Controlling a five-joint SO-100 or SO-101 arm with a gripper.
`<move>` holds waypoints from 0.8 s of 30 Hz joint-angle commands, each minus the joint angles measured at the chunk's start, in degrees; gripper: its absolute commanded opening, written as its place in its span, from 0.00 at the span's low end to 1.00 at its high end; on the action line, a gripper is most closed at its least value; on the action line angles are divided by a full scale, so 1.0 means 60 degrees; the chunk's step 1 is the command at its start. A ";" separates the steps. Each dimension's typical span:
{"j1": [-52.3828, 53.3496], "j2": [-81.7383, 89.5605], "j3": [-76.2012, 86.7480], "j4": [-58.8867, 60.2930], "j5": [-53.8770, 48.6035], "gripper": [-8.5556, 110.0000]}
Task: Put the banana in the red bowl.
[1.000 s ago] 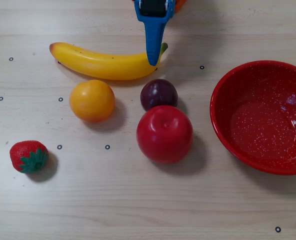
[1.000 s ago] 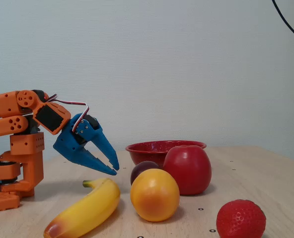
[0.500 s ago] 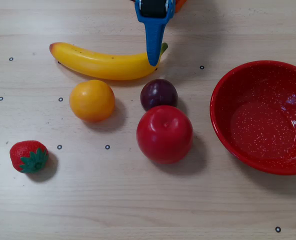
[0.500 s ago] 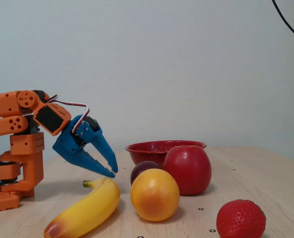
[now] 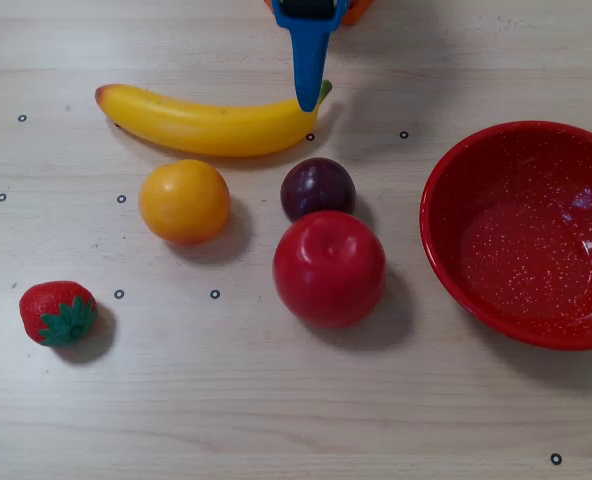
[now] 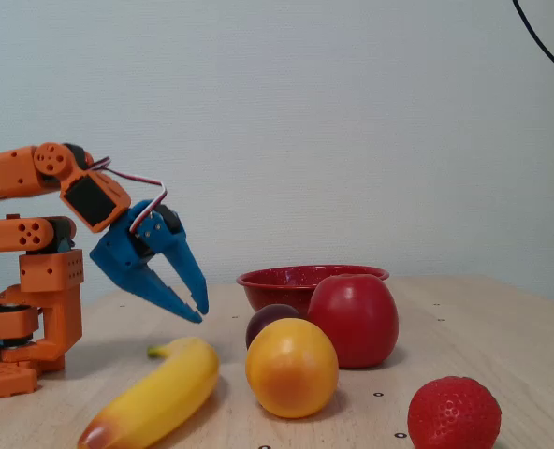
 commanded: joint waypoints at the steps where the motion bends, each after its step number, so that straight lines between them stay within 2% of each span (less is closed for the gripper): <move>1: -0.0029 -0.0234 -0.1333 0.0176 -0.0059 0.07; 11: 0.0278 -0.1113 -0.3926 0.1582 -0.0220 0.07; 24: -0.0352 -0.3281 -0.6387 0.2578 0.1860 0.07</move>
